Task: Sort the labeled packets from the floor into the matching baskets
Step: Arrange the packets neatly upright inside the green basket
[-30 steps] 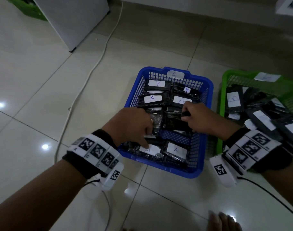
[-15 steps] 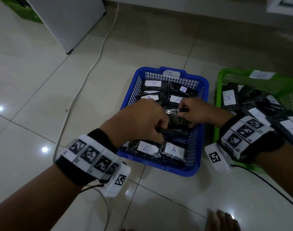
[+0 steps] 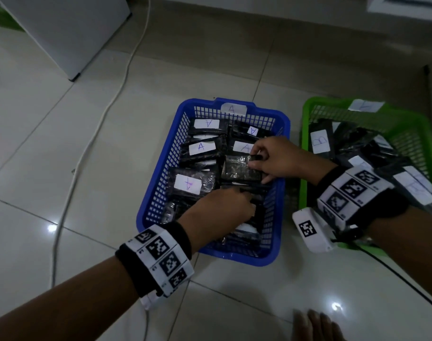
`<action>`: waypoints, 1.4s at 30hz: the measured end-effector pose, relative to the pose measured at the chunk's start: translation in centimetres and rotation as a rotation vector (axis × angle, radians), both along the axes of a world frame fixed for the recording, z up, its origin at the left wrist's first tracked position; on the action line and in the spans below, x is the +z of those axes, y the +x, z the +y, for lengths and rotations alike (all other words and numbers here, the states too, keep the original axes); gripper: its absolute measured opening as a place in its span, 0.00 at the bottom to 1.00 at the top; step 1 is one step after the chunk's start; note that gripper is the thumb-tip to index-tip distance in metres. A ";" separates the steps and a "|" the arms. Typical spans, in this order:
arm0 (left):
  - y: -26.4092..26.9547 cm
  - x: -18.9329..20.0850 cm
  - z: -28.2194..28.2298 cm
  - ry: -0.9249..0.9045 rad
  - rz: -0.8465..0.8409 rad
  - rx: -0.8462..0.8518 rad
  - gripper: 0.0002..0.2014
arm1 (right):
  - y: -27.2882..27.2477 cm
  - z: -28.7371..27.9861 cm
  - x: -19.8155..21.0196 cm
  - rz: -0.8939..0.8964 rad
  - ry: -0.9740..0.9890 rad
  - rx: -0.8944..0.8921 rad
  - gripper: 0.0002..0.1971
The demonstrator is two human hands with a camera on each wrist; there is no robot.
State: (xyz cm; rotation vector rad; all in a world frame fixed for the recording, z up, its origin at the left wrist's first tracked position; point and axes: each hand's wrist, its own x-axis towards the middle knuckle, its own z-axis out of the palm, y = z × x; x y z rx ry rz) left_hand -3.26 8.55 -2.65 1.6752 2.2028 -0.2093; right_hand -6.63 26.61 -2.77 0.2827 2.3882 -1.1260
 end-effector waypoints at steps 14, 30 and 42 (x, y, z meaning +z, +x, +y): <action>-1.0 -4.1 -1.2 0.047 0.008 0.213 0.13 | 0.6 0.0 -0.7 0.080 0.067 0.067 0.11; -7.3 -1.4 -8.9 0.156 -0.115 0.406 0.37 | 3.5 -1.7 0.4 0.297 0.141 0.254 0.11; -9.1 -2.4 -9.0 0.128 -0.014 0.301 0.33 | 6.2 -1.8 -1.4 0.300 0.077 0.555 0.17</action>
